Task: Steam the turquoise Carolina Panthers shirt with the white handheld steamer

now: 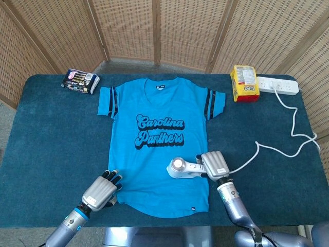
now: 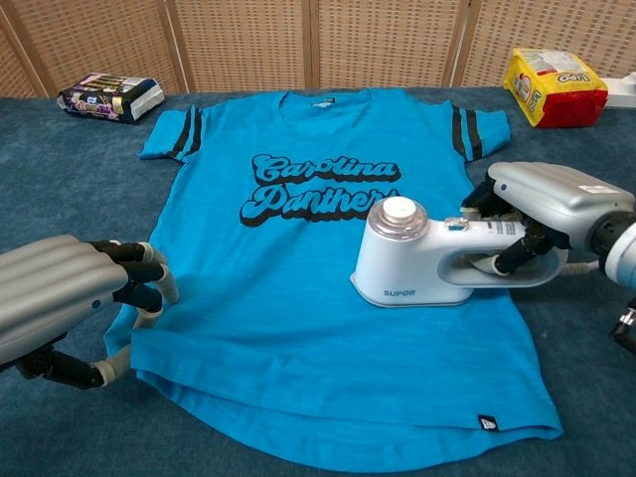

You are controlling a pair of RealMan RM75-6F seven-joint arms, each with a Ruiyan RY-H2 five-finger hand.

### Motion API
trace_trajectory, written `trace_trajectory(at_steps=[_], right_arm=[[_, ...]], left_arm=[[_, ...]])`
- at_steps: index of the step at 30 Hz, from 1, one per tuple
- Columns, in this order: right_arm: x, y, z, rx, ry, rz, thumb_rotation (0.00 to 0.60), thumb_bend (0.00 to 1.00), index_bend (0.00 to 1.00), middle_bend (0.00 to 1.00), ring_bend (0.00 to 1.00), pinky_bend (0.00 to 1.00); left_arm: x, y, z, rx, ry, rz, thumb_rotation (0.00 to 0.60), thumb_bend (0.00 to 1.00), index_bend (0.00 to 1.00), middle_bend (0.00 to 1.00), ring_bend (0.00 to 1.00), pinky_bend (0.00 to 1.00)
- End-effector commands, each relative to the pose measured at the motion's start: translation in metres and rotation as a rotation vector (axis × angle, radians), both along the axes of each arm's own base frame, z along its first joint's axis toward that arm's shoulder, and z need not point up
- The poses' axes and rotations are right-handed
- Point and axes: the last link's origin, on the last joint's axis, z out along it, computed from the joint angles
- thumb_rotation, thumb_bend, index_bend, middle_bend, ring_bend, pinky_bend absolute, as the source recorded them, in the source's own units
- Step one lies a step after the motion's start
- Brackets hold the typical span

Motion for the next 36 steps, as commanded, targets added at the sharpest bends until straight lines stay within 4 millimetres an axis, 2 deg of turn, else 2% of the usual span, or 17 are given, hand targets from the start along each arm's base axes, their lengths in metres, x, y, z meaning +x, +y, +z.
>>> trace_trajectory(at_steps=[1, 22, 30, 36], right_arm=[[0.001, -0.005, 0.000, -0.008, -0.004, -0.001, 0.600, 0.30, 0.69, 0.72, 0.75, 0.68], [-0.001, -0.079, 0.001, -0.146, -0.017, -0.080, 0.600, 0.30, 0.69, 0.72, 0.75, 0.68], [-0.003, -0.088, -0.008, -0.143, -0.003, -0.102, 0.600, 0.30, 0.69, 0.72, 0.75, 0.68], [-0.004, -0.086, -0.014, -0.129, -0.004, -0.100, 0.600, 0.30, 0.69, 0.72, 0.75, 0.68]], left_arm=[[0.000, 0.000, 0.000, 0.000, 0.001, 0.000, 0.390, 0.49, 0.59, 0.29, 0.16, 0.25], [0.002, -0.001, -0.002, 0.000, 0.014, 0.009, 0.392, 0.49, 0.59, 0.29, 0.16, 0.25], [0.002, -0.001, -0.002, -0.004, 0.020, 0.008, 0.386, 0.49, 0.58, 0.29, 0.16, 0.25], [0.000, -0.001, -0.001, -0.002, 0.022, 0.011, 0.392, 0.49, 0.59, 0.29, 0.16, 0.25]])
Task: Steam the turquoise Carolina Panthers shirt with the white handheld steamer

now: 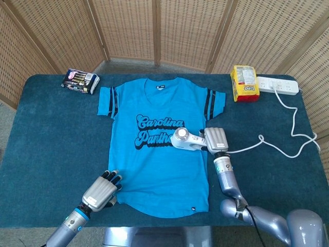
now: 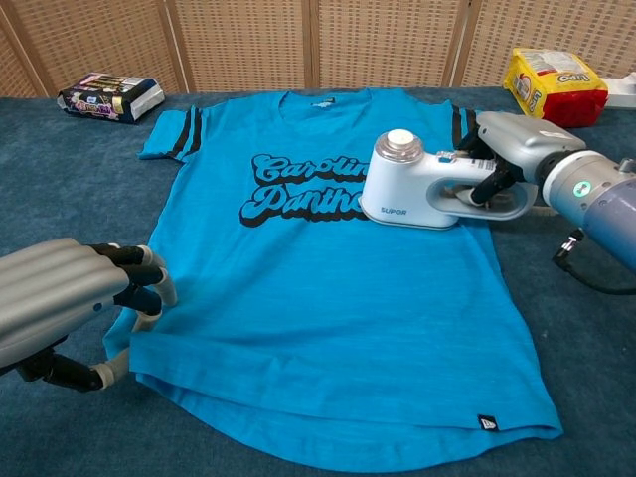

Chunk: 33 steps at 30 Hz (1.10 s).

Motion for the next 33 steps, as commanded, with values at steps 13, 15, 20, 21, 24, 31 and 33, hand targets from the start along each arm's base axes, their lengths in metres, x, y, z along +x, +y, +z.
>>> trace_trajectory(at_steps=[13, 15, 20, 21, 24, 31, 33], right_arm=[[0.013, 0.040, -0.010, 0.089, -0.009, 0.099, 0.600, 0.30, 0.69, 0.72, 0.75, 0.68], [0.016, 0.049, -0.011, 0.109, -0.007, 0.120, 0.600, 0.30, 0.69, 0.72, 0.75, 0.68], [0.021, 0.064, -0.010, 0.139, 0.002, 0.149, 0.600, 0.30, 0.69, 0.72, 0.75, 0.68], [0.022, 0.068, -0.010, 0.147, 0.002, 0.155, 0.600, 0.30, 0.69, 0.72, 0.75, 0.67], [0.024, 0.079, -0.009, 0.170, 0.007, 0.169, 0.600, 0.30, 0.69, 0.72, 0.75, 0.67], [0.023, 0.092, -0.006, 0.193, 0.011, 0.176, 0.600, 0.30, 0.69, 0.71, 0.75, 0.67], [0.022, 0.090, -0.003, 0.184, 0.011, 0.169, 0.600, 0.30, 0.69, 0.71, 0.75, 0.67]], left_arm=[[0.000, 0.001, -0.002, -0.005, 0.000, -0.002, 0.387, 0.49, 0.59, 0.29, 0.16, 0.25], [-0.001, 0.000, -0.002, -0.008, 0.000, -0.001, 0.387, 0.49, 0.59, 0.29, 0.16, 0.25], [0.000, 0.000, -0.004, -0.011, -0.003, -0.003, 0.385, 0.49, 0.58, 0.29, 0.16, 0.25], [0.000, 0.000, -0.004, -0.012, -0.004, -0.004, 0.390, 0.49, 0.58, 0.29, 0.16, 0.25], [0.000, 0.000, -0.004, -0.012, -0.006, -0.004, 0.390, 0.49, 0.59, 0.29, 0.16, 0.25], [0.000, 0.000, -0.004, -0.013, -0.006, -0.004, 0.399, 0.49, 0.59, 0.29, 0.16, 0.25], [0.000, 0.000, -0.004, -0.011, -0.007, -0.004, 0.391, 0.49, 0.59, 0.29, 0.16, 0.25]])
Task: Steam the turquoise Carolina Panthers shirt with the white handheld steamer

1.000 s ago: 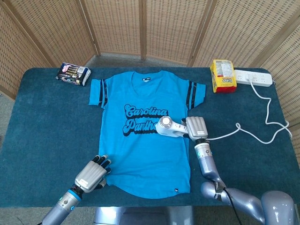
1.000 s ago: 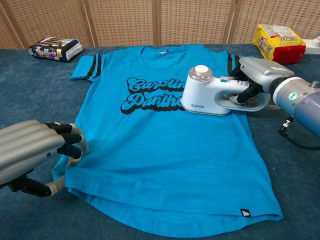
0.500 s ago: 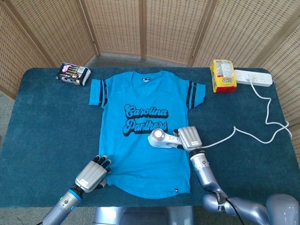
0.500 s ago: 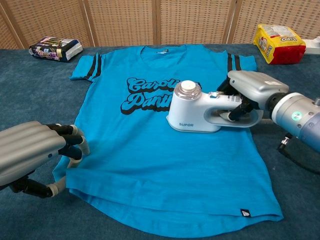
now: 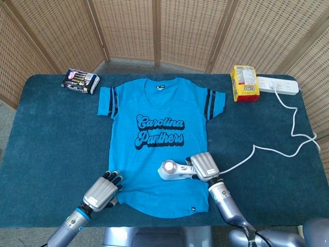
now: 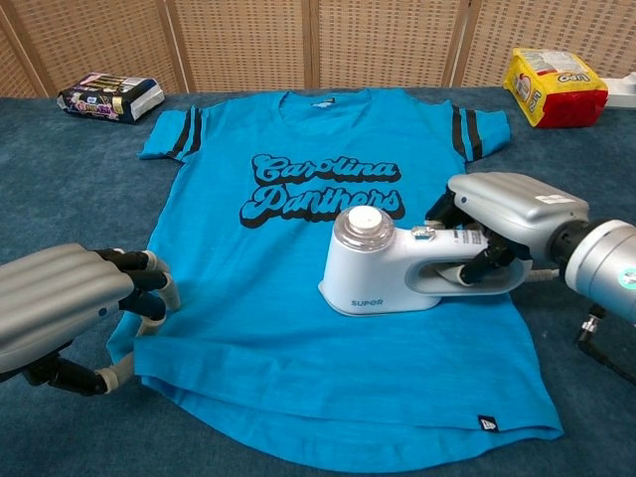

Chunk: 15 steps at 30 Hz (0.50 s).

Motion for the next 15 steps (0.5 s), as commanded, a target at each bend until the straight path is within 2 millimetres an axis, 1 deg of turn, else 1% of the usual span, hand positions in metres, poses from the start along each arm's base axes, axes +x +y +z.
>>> trace_trajectory(at_steps=[1, 4, 11, 12, 15], right_arm=[[-0.002, -0.003, 0.003, -0.015, -0.001, -0.010, 0.600, 0.30, 0.69, 0.71, 0.75, 0.67], [-0.005, -0.008, 0.008, -0.034, -0.004, -0.020, 0.600, 0.30, 0.69, 0.71, 0.75, 0.67], [-0.020, -0.024, 0.023, -0.097, 0.006, -0.057, 0.600, 0.30, 0.69, 0.71, 0.74, 0.67], [-0.026, -0.031, 0.032, -0.131, 0.005, -0.079, 0.600, 0.30, 0.69, 0.71, 0.74, 0.67], [-0.035, -0.040, 0.047, -0.173, -0.014, -0.109, 0.600, 0.30, 0.69, 0.71, 0.75, 0.67]], left_arm=[[0.000, 0.000, 0.000, 0.002, -0.001, 0.000, 0.390, 0.49, 0.59, 0.29, 0.16, 0.25], [0.000, 0.000, 0.001, 0.003, -0.001, -0.001, 0.393, 0.49, 0.59, 0.29, 0.16, 0.25], [0.000, -0.001, 0.002, 0.006, 0.002, -0.004, 0.385, 0.49, 0.59, 0.29, 0.16, 0.25], [0.000, -0.001, 0.002, 0.008, 0.002, -0.003, 0.387, 0.49, 0.59, 0.29, 0.16, 0.25], [-0.001, -0.001, 0.002, 0.007, 0.003, 0.000, 0.387, 0.49, 0.59, 0.29, 0.16, 0.25]])
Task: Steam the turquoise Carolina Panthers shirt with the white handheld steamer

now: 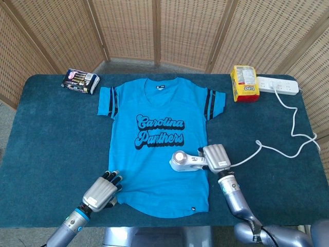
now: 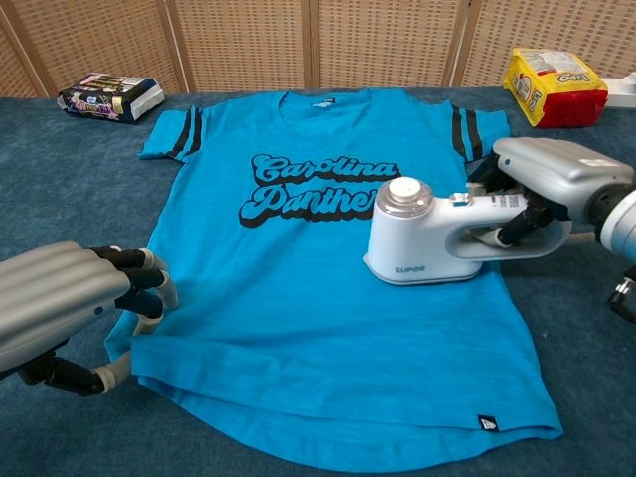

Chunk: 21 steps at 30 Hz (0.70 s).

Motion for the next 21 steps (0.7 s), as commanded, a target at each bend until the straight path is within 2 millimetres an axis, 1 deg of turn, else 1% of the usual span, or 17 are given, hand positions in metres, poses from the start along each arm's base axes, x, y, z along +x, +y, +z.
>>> trace_trajectory(at_steps=[1, 11, 16, 21], right_arm=[[-0.012, -0.012, 0.020, -0.061, -0.024, -0.041, 0.600, 0.30, 0.69, 0.71, 0.75, 0.67], [-0.031, -0.027, 0.059, -0.165, -0.073, -0.105, 0.600, 0.30, 0.69, 0.71, 0.74, 0.67], [-0.054, -0.032, 0.078, -0.218, -0.062, -0.159, 0.600, 0.30, 0.69, 0.71, 0.74, 0.67], [-0.077, -0.033, 0.090, -0.248, -0.048, -0.212, 0.600, 0.30, 0.69, 0.71, 0.74, 0.67]], left_arm=[[0.000, 0.000, 0.000, -0.001, 0.001, 0.002, 0.390, 0.49, 0.59, 0.29, 0.16, 0.25], [0.000, 0.000, 0.001, 0.002, 0.000, 0.002, 0.388, 0.49, 0.58, 0.29, 0.16, 0.25], [0.000, 0.000, 0.001, 0.003, 0.000, 0.002, 0.395, 0.49, 0.59, 0.29, 0.16, 0.25], [0.000, -0.001, 0.000, 0.000, 0.003, 0.002, 0.391, 0.49, 0.59, 0.29, 0.16, 0.25]])
